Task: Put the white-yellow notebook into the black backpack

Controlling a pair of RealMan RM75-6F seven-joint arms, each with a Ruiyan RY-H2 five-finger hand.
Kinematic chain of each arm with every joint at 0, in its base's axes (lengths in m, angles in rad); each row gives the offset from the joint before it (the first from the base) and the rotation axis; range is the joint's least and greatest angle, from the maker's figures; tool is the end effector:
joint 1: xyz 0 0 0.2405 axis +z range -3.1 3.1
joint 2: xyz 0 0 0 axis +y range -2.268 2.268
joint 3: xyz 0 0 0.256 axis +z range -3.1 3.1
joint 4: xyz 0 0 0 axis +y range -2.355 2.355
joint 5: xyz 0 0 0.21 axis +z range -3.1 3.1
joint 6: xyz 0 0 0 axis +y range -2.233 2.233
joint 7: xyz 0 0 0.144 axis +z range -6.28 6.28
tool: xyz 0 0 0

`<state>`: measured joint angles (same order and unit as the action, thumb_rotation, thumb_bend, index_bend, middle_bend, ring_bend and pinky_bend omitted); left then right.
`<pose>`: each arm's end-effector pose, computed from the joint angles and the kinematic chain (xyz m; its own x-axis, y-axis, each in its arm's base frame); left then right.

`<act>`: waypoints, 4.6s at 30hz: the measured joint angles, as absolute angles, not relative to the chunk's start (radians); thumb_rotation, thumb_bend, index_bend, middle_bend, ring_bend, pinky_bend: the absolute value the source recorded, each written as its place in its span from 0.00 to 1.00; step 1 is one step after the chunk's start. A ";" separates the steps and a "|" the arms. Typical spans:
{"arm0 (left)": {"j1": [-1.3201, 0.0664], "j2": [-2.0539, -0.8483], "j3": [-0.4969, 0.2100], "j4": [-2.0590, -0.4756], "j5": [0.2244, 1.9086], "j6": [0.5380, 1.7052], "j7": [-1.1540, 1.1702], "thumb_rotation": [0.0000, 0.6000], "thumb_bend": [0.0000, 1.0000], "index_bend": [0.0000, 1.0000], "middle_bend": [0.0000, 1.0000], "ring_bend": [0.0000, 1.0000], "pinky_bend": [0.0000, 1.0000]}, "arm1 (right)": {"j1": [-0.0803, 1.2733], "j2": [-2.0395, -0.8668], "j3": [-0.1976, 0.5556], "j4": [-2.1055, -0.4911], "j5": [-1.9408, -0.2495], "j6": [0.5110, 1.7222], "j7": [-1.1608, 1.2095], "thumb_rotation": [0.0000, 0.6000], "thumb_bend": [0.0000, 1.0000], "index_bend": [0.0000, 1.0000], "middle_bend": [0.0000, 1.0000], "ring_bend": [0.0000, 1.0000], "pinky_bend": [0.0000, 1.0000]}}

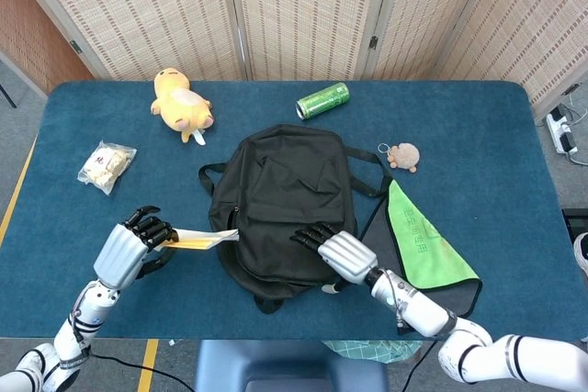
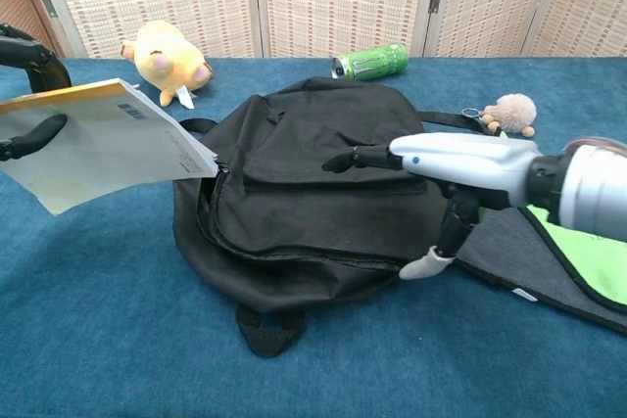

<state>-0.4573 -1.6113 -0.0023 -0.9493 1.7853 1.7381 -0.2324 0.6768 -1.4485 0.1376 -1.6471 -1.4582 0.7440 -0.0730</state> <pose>-0.2370 0.2717 0.0584 0.2287 -0.2367 0.9443 0.7112 -0.6217 -0.3281 -0.1291 -0.2825 -0.0272 0.4251 -0.4770 0.7693 -0.8096 -0.5805 0.0874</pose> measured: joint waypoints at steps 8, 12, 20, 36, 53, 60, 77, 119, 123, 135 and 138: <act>-0.450 -1.613 -0.005 -0.932 1.781 1.745 -0.252 1.00 0.48 0.67 0.65 0.56 0.36 | 0.725 -1.487 0.160 -1.618 -1.371 0.721 -0.126 1.00 0.18 0.11 0.11 0.09 0.07; -0.449 -1.615 -0.006 -0.926 1.780 1.749 -0.258 1.00 0.48 0.67 0.65 0.56 0.36 | 0.744 -1.490 0.164 -1.614 -1.326 0.713 -0.146 1.00 0.24 0.11 0.12 0.09 0.07; -0.451 -1.617 -0.008 -0.926 1.783 1.750 -0.261 1.00 0.48 0.67 0.65 0.56 0.36 | 0.777 -1.483 0.171 -1.604 -1.256 0.694 -0.157 1.00 0.44 0.11 0.13 0.09 0.07; -0.458 -1.612 -0.003 -0.937 1.803 1.754 -0.261 1.00 0.48 0.67 0.65 0.56 0.37 | 0.844 -1.526 0.172 -1.565 -1.192 0.673 -0.150 1.00 0.52 0.60 0.21 0.14 0.07; -0.549 -1.668 0.031 -0.862 1.967 1.845 -0.268 1.00 0.48 0.67 0.66 0.57 0.46 | 0.882 -1.617 0.314 -1.542 -0.917 0.844 -0.185 1.00 0.62 0.65 0.27 0.21 0.13; -0.637 -1.685 0.024 -0.873 2.040 1.850 -0.190 1.00 0.48 0.68 0.69 0.61 0.55 | 0.895 -1.661 0.388 -1.556 -0.826 0.940 -0.187 1.00 0.64 0.64 0.27 0.21 0.14; -0.757 -1.714 0.012 -0.969 2.105 1.792 -0.042 1.00 0.48 0.69 0.70 0.62 0.58 | 0.921 -1.666 0.480 -1.543 -0.740 0.924 -0.094 1.00 0.66 0.60 0.27 0.23 0.14; -0.849 -1.969 -0.056 -0.571 1.949 1.612 0.001 1.00 0.48 0.70 0.71 0.62 0.58 | 0.908 -1.583 0.507 -1.652 -0.749 0.830 0.142 1.00 0.66 0.54 0.28 0.24 0.14; -0.823 -1.994 -0.039 -0.535 1.904 1.576 0.019 1.00 0.48 0.70 0.71 0.62 0.58 | 0.904 -1.572 0.497 -1.669 -0.755 0.830 0.147 1.00 0.66 0.54 0.28 0.24 0.14; -0.767 -1.974 -0.032 -0.585 1.819 1.546 0.092 1.00 0.48 0.70 0.71 0.63 0.58 | 0.895 -1.551 0.480 -1.708 -0.756 0.847 0.159 1.00 0.66 0.54 0.28 0.24 0.14; -0.772 -1.991 -0.022 -0.589 1.824 1.539 0.130 1.00 0.48 0.70 0.71 0.62 0.59 | 0.897 -1.550 0.482 -1.725 -0.757 0.843 0.166 1.00 0.66 0.53 0.28 0.24 0.14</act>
